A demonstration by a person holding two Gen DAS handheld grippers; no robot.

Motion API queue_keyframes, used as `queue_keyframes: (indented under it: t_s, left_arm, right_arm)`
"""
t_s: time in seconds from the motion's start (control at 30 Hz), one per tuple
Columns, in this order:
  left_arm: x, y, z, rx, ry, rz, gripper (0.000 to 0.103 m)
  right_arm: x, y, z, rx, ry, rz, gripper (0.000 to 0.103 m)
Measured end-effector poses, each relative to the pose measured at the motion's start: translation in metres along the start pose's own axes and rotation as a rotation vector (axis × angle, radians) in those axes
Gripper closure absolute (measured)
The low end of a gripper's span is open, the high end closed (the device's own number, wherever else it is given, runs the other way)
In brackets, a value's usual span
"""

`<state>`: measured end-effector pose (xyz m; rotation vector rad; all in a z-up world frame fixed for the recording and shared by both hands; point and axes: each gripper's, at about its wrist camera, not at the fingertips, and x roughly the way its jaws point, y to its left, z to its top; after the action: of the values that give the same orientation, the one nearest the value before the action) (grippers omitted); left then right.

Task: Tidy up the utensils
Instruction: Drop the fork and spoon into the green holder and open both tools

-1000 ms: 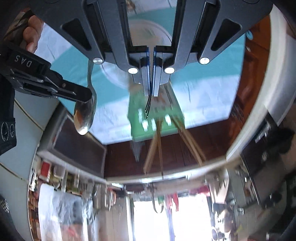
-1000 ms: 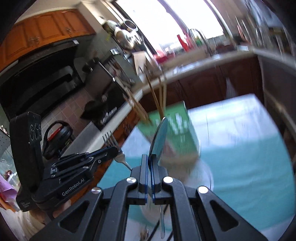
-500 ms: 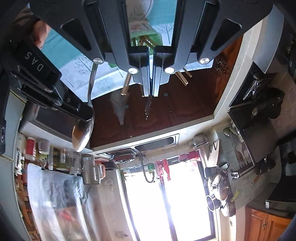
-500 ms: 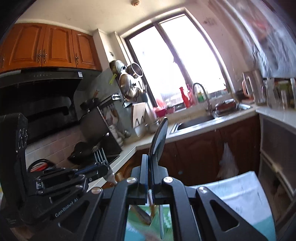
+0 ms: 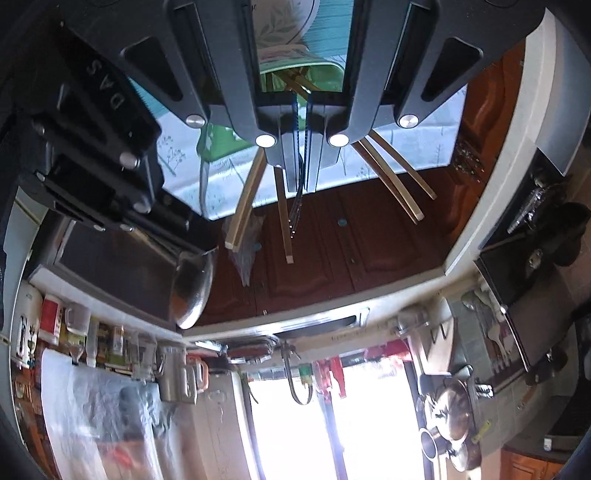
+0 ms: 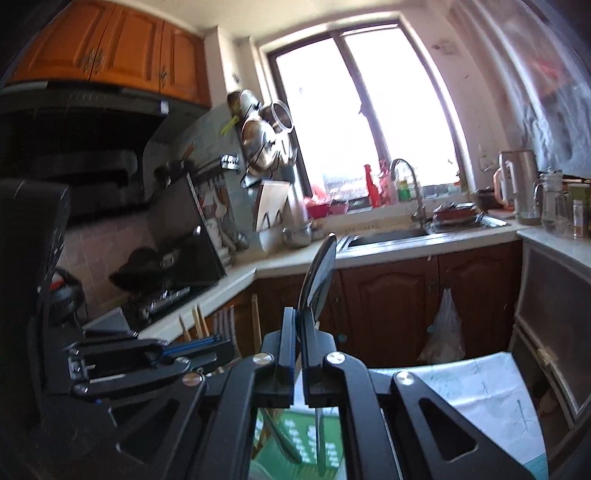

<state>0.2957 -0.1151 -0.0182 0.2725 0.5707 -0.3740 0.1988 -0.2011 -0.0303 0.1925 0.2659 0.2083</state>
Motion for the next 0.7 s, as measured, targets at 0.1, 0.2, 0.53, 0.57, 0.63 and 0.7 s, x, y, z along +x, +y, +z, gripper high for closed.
queue_keyframes:
  t_s: [0.1, 0.2, 0.53, 0.57, 0.63, 0.7]
  left_arm:
    - [0.01, -0.002, -0.013, 0.007, 0.039, -0.017, 0.102]
    - [0.013, -0.006, -0.028, 0.019, 0.079, -0.034, 0.101]
    - [-0.023, 0.006, -0.065, -0.107, 0.113, -0.111, 0.079]
    - [-0.031, 0.008, -0.07, -0.129, 0.107, -0.115, 0.07]
    - [-0.048, 0.011, -0.078, -0.165, 0.088, -0.114, 0.061]
    - [-0.064, 0.013, -0.087, -0.191, 0.081, -0.12, 0.057]
  right_arm:
    - [0.003, -0.002, -0.01, -0.001, 0.063, 0.014, 0.099]
    - [0.008, -0.006, -0.02, 0.022, 0.157, 0.049, 0.097]
    - [-0.036, 0.003, -0.03, 0.091, 0.174, 0.09, 0.082]
    - [-0.042, 0.005, -0.031, 0.095, 0.174, 0.085, 0.082]
    - [-0.055, 0.009, -0.035, 0.111, 0.175, 0.08, 0.082]
    - [-0.067, 0.009, -0.042, 0.149, 0.184, 0.084, 0.081]
